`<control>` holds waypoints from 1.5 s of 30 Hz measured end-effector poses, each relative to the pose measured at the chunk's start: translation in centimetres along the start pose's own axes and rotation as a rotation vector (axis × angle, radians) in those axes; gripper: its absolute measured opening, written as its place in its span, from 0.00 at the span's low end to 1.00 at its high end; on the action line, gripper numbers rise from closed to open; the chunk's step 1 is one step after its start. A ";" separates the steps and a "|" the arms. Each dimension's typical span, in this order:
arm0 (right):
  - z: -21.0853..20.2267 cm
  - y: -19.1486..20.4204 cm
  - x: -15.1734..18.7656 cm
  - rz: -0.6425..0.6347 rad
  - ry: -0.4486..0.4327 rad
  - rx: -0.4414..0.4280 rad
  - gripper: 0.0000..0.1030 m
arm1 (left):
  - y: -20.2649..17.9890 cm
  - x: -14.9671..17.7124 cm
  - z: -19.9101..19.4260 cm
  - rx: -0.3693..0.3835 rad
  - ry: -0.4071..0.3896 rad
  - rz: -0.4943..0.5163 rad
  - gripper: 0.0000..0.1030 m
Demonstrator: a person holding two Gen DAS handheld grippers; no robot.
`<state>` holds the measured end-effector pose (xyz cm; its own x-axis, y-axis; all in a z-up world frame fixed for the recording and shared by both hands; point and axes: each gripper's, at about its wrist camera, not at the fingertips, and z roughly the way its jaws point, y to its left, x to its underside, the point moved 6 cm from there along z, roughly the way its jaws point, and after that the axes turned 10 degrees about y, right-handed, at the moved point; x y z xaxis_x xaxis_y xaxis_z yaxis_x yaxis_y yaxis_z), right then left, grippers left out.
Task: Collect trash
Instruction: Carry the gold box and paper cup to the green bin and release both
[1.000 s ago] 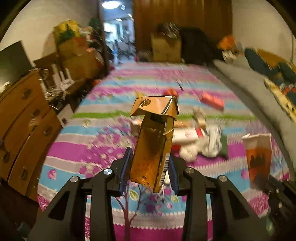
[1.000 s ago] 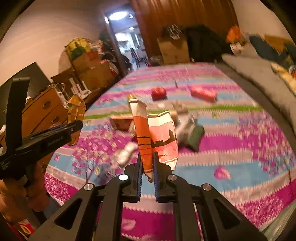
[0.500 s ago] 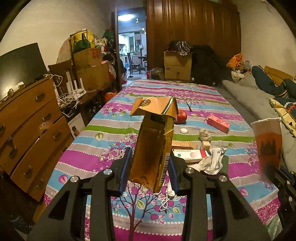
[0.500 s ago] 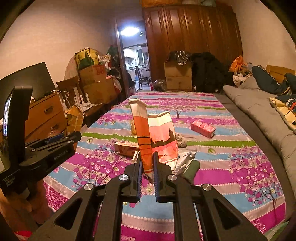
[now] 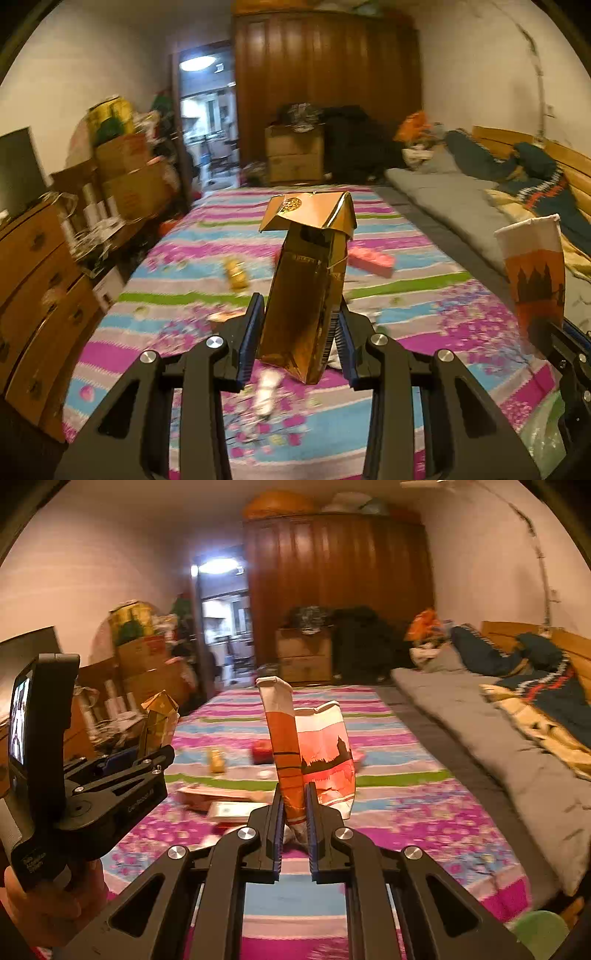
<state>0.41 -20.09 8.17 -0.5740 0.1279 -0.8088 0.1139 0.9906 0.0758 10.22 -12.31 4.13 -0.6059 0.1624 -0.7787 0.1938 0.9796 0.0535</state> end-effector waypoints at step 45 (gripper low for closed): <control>-16.8 -32.2 28.6 0.839 0.285 0.489 0.11 | -39.3 20.8 -3.9 0.891 0.484 1.020 0.34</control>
<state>-33.28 -47.54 -7.57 -0.3211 0.8439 -0.4299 0.8525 0.4553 0.2569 -13.03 -46.95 -11.70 -0.0735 0.9359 -0.3444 0.9946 0.0433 -0.0946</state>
